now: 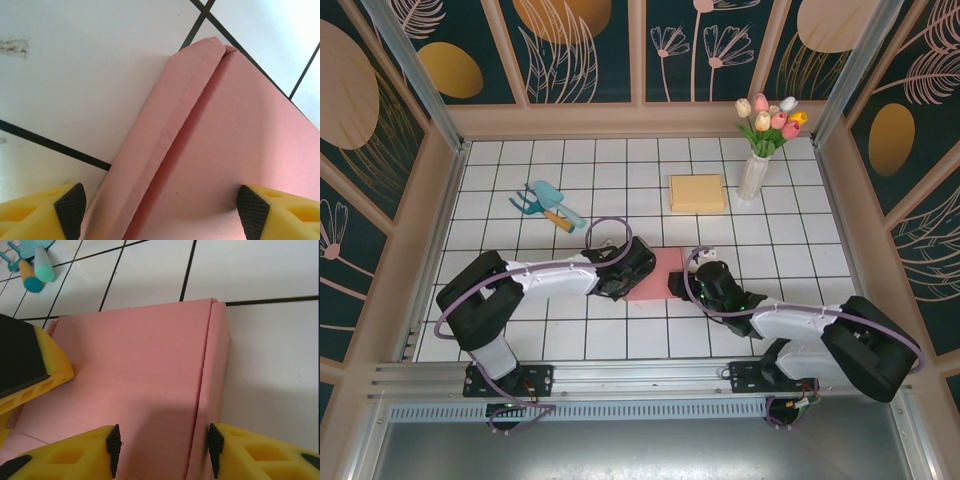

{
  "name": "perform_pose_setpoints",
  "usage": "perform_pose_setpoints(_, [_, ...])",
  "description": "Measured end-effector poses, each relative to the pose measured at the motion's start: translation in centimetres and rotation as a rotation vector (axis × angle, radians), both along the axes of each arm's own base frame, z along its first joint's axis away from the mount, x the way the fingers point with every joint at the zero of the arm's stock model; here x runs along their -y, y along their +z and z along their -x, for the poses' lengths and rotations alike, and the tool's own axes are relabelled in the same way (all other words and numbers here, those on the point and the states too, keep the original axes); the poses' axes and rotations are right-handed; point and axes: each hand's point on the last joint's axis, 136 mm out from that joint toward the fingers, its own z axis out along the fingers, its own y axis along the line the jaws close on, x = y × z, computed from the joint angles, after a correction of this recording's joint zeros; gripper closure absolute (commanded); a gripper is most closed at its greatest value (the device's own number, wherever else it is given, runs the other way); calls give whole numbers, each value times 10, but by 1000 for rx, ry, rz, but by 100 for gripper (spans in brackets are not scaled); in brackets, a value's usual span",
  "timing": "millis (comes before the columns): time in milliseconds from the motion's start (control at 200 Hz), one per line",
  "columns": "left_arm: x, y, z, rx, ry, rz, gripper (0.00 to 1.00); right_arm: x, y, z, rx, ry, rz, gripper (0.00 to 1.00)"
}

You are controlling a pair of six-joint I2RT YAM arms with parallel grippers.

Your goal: Fold the paper box

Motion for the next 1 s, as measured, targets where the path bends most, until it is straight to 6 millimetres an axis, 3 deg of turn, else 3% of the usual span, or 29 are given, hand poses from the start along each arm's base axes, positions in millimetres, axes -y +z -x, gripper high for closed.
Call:
perform_pose_setpoints(165, [-5,0,-6,10,-2,-15,17,-4,0,3,0,-25,-27,52])
perform_pose_setpoints(415, [-21,5,0,-15,24,-51,2,-10,-6,12,-3,-37,-21,52])
perform_pose_setpoints(746, [-38,41,-5,34,59,-17,1,-15,-9,9,-1,-42,-18,52])
perform_pose_setpoints(871, [-36,31,-4,-28,45,-7,1,-19,-9,8,-1,-39,-15,52])
perform_pose_setpoints(1001, [-21,17,-7,-101,12,-26,2,-21,-9,8,0,-36,-16,52])
